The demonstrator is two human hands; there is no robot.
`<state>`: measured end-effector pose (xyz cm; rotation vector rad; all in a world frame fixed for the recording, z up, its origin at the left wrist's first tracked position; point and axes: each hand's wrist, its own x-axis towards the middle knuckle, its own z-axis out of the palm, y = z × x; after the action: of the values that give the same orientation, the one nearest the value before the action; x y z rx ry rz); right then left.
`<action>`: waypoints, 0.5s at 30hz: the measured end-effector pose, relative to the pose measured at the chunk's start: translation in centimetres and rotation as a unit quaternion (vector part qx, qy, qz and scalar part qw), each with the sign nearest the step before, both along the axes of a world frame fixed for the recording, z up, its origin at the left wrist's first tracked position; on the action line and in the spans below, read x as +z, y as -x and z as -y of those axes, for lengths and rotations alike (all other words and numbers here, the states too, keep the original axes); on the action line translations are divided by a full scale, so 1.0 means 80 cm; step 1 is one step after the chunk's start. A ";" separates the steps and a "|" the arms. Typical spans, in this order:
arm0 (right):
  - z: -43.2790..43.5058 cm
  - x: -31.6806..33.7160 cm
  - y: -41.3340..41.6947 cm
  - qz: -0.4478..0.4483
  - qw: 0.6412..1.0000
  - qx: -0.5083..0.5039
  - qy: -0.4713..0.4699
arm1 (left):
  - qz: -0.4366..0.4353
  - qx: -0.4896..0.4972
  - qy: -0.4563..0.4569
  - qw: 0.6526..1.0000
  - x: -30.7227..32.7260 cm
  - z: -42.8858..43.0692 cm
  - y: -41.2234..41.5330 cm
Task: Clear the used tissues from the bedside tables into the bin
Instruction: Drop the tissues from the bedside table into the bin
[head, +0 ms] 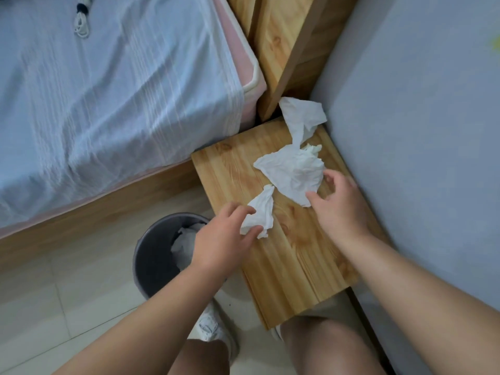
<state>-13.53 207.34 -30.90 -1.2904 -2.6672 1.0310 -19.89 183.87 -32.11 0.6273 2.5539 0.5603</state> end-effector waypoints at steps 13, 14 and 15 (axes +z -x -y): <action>0.006 -0.041 -0.015 0.084 0.986 0.127 -0.064 | 0.054 -0.008 0.066 0.996 -0.024 -0.023 -0.004; 0.009 -0.038 -0.020 0.073 0.987 0.132 -0.057 | 0.082 0.024 0.047 0.995 -0.022 -0.020 -0.005; 0.014 -0.034 -0.025 0.057 0.988 0.138 -0.043 | 0.124 0.078 0.009 0.989 -0.018 -0.020 -0.007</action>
<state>-11.54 206.26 -33.63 -1.0148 -3.0037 0.8730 -19.33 185.46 -33.54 0.3296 2.3805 0.6250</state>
